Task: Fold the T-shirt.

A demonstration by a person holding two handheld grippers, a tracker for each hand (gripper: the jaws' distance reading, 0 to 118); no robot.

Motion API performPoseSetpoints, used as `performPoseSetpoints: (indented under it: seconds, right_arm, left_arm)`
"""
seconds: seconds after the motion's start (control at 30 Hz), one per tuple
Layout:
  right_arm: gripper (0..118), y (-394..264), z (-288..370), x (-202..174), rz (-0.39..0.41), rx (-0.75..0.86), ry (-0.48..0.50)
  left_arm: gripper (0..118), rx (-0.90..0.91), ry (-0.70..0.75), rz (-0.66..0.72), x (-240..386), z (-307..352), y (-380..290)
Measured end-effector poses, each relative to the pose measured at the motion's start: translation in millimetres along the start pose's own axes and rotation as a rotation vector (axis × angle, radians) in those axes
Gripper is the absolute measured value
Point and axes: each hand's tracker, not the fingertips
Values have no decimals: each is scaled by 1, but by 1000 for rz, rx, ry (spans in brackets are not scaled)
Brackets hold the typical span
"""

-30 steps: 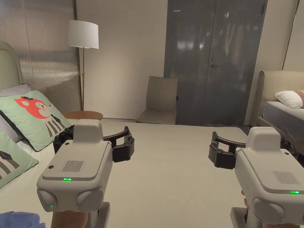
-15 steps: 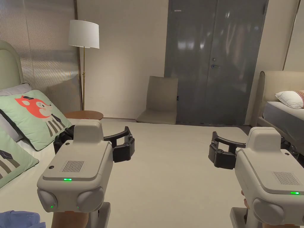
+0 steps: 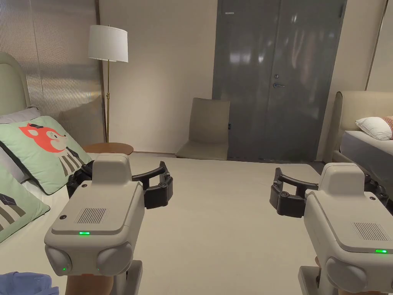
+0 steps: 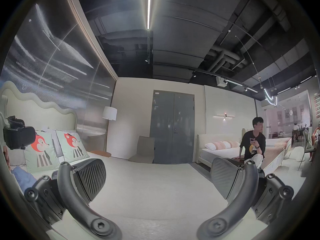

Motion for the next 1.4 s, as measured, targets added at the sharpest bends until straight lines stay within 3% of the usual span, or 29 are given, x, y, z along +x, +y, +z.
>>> performPoseSetpoints:
  seconds: [0.47,0.57,0.6,0.63,0.67,0.7,0.73,0.83,1.03,1.4]
  right_arm:
    - [118,-2,1,-1,5,-9,-8]
    - [118,-3,3,1,-5,-14,-5]
    - [116,-3,4,2,-9,-10,-2]
    - [103,-3,7,2,-12,2,-4]
    - [71,-2,8,1,1,9,-20]
    - [7,-1,8,1,18,5,-51]
    - [0,-2,6,0,19,0,-53]
    - [0,-1,6,9,-14,-31,-19]
    - [0,1,2,-13,-9,-15,14]
    - [0,0,-17,-155,-121,-5,376]
  left_arm:
    - [108,-2,-2,1,0,1,1]
    - [102,-7,-7,-6,1,3,1]
    - [81,0,-5,-10,3,4,0]
    - [49,5,12,-22,5,4,0]
    - [10,4,37,-29,7,2,0]
    - [0,8,28,-19,7,2,-1]
    - [0,-8,-13,-7,6,1,0]
    - [0,-17,-28,6,7,2,-2]
    - [0,-11,19,0,-12,9,2]
    - [0,-29,360,-108,-142,72,16]
